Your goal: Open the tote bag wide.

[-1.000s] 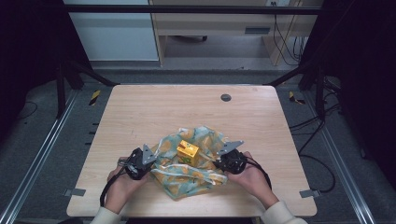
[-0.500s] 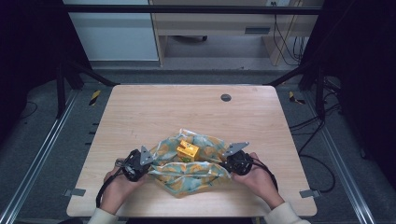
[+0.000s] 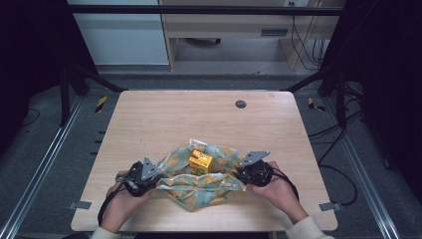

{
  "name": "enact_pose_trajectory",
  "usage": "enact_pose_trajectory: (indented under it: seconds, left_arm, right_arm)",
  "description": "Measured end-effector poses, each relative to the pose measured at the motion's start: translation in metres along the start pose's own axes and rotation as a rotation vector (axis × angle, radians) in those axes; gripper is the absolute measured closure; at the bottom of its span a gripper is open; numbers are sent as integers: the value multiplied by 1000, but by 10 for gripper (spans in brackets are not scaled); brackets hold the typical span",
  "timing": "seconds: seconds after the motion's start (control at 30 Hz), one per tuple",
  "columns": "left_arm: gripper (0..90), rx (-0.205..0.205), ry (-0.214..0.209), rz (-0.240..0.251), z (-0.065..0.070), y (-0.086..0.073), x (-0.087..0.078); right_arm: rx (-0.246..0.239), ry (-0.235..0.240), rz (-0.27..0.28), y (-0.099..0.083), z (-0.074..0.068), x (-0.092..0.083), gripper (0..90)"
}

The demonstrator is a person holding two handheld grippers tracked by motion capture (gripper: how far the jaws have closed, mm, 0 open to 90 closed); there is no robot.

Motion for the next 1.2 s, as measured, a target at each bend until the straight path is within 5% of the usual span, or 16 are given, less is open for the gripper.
enact_pose_trajectory:
  seconds: [0.1, 0.2, 0.43, 0.57, 0.83, 1.03, 1.2]
  left_arm:
    - [551, -19, 34, 98, -1, 8, -1]
    - [528, -19, 50, 141, 0, 14, 2]
    - [501, 22, 45, 83, 7, 12, 21]
    - [492, 40, 21, 41, 10, 9, 29]
    - [438, 53, 1, -10, 15, 4, 33]
    - [357, 34, 11, 0, 11, 3, 30]
    - [249, -8, 23, 46, 8, 11, 24]
  right_arm:
    - [1, -11, 43, 11, 1, -3, 577]
    - [-21, -20, 81, 24, 4, -1, 508]
    - [-53, -6, 66, 50, 10, 13, 436]
    - [-17, -30, 100, 60, 20, 22, 442]
    - [94, -141, 2, 58, 48, 64, 345]
    - [96, -152, -41, 51, 51, 66, 284]
    - [112, -148, -17, 51, 51, 54, 193]
Point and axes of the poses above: each handheld gripper's, and its own axes: x roughly forward along the jaws, y roughly out of its top, z roughly to its right, the point moved 2 cm from there along x, roughly forward along the jaws, and after that the axes turned 15 degrees about z, right-handed, at the moved point
